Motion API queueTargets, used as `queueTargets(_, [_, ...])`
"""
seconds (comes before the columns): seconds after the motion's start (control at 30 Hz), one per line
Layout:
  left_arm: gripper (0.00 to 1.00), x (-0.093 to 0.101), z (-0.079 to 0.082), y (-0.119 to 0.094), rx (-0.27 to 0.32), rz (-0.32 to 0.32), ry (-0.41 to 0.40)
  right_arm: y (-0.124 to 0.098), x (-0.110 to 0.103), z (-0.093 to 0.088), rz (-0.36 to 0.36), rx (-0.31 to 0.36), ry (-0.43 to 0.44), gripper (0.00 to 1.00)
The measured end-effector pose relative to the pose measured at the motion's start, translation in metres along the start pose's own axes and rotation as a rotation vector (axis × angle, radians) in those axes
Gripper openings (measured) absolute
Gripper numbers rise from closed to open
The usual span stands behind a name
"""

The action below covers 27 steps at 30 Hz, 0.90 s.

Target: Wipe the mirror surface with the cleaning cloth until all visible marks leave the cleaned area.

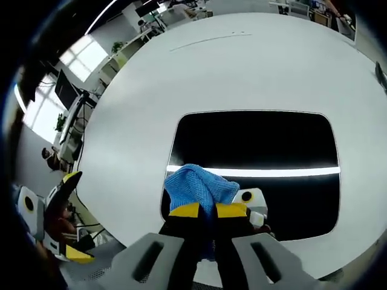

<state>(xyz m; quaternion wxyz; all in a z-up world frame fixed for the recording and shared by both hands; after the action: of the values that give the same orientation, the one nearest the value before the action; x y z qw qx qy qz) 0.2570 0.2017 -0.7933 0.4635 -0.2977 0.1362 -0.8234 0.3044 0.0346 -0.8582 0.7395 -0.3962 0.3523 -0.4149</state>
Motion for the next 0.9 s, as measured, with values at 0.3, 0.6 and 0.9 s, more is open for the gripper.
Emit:
queueTargets(0.3, [0.99, 0.003, -0.001, 0.002, -0.002, -0.005, -0.002, 0.009, -0.011, 0.007, 0.015, -0.007, -0.02, 0.02])
queueTargets(0.6, [0.99, 0.002, -0.002, -0.001, -0.003, 0.0, -0.005, 0.01, -0.021, 0.009, 0.042, -0.003, -0.003, 0.02])
queueTargets(0.9, [0.99, 0.002, -0.001, -0.001, 0.004, 0.0, -0.005, 0.011, -0.022, 0.01, 0.039, 0.002, -0.011, 0.02])
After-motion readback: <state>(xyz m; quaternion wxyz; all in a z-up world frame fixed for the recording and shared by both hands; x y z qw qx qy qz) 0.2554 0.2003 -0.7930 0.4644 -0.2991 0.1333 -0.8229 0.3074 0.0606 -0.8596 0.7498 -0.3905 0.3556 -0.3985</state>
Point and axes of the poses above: the point that each gripper's makers call its tool centre point, and the gripper's own axes: y roughly forward along the fingers, x roughly to its right, z roughly out of its top, the point moved 1 cm from there along -y, roughly backward along the fingers, and after that the axes turned 15 degrees about -y, right-handed, at the moved point
